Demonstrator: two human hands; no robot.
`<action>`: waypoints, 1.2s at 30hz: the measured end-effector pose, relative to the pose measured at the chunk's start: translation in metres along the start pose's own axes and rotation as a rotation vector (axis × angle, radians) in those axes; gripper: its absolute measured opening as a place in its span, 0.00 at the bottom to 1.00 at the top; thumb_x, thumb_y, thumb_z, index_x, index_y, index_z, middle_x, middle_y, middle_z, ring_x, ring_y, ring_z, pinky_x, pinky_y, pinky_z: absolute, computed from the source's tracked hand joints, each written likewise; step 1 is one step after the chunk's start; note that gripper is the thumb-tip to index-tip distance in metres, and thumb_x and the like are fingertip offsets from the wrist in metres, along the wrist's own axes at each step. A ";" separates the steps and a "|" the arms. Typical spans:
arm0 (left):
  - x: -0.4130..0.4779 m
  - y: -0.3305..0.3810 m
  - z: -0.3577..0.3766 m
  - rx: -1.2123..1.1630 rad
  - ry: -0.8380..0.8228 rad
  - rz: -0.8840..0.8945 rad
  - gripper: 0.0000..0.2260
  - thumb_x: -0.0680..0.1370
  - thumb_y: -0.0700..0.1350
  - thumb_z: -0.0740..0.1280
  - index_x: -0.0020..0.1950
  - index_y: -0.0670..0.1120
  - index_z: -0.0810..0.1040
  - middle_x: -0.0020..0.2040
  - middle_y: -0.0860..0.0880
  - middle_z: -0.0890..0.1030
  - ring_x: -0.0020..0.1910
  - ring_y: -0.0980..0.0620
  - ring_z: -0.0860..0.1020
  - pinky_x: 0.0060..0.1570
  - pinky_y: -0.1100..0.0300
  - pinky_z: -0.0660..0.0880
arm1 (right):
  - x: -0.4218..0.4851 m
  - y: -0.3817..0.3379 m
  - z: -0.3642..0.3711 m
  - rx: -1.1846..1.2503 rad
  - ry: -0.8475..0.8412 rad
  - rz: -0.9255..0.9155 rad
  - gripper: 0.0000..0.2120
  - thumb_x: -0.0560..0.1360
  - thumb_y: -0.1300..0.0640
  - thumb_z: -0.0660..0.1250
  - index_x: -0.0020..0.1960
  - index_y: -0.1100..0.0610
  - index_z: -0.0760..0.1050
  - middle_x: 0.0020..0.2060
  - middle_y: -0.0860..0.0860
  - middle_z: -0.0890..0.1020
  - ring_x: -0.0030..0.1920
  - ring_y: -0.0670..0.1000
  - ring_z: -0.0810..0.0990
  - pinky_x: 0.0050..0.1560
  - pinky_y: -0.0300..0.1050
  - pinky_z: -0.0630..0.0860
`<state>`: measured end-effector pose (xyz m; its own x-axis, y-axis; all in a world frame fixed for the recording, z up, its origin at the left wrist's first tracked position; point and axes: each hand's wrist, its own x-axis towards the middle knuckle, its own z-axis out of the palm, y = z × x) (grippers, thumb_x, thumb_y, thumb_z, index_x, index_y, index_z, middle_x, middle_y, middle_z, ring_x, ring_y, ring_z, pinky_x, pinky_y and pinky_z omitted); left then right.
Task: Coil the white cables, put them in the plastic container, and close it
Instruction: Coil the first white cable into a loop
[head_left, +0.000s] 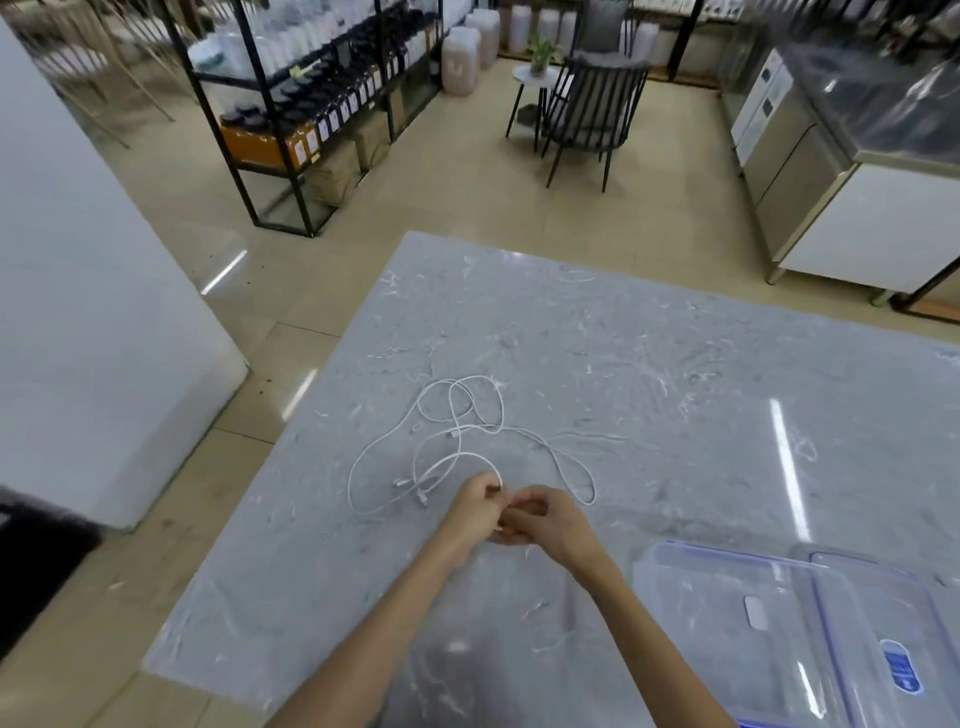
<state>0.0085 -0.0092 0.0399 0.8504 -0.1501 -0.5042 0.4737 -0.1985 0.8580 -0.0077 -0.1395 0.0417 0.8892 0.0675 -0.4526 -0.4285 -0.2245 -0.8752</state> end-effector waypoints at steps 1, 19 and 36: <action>-0.011 0.019 -0.010 0.087 -0.044 0.023 0.05 0.83 0.39 0.58 0.48 0.43 0.71 0.44 0.41 0.79 0.35 0.48 0.79 0.34 0.58 0.79 | -0.004 -0.012 -0.005 -0.064 0.041 -0.095 0.08 0.74 0.68 0.68 0.44 0.56 0.79 0.37 0.55 0.83 0.35 0.52 0.82 0.40 0.43 0.81; -0.198 0.311 -0.146 0.124 0.066 1.081 0.10 0.84 0.39 0.55 0.50 0.42 0.75 0.35 0.50 0.76 0.30 0.55 0.70 0.31 0.63 0.65 | 0.028 -0.178 -0.015 -0.830 -0.140 -0.413 0.09 0.78 0.61 0.63 0.45 0.62 0.81 0.42 0.56 0.85 0.35 0.49 0.80 0.37 0.38 0.76; -0.030 0.163 -0.011 0.280 -0.335 0.693 0.11 0.83 0.37 0.58 0.46 0.45 0.78 0.48 0.40 0.82 0.40 0.54 0.80 0.25 0.60 0.66 | -0.047 -0.245 -0.133 0.974 -0.180 -0.293 0.13 0.81 0.68 0.52 0.60 0.63 0.72 0.25 0.47 0.73 0.23 0.41 0.71 0.24 0.31 0.68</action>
<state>0.0627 -0.0260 0.1956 0.7946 -0.6002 0.0911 -0.2467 -0.1822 0.9518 0.0770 -0.2167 0.2997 0.9767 0.1553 -0.1481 -0.2146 0.7034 -0.6777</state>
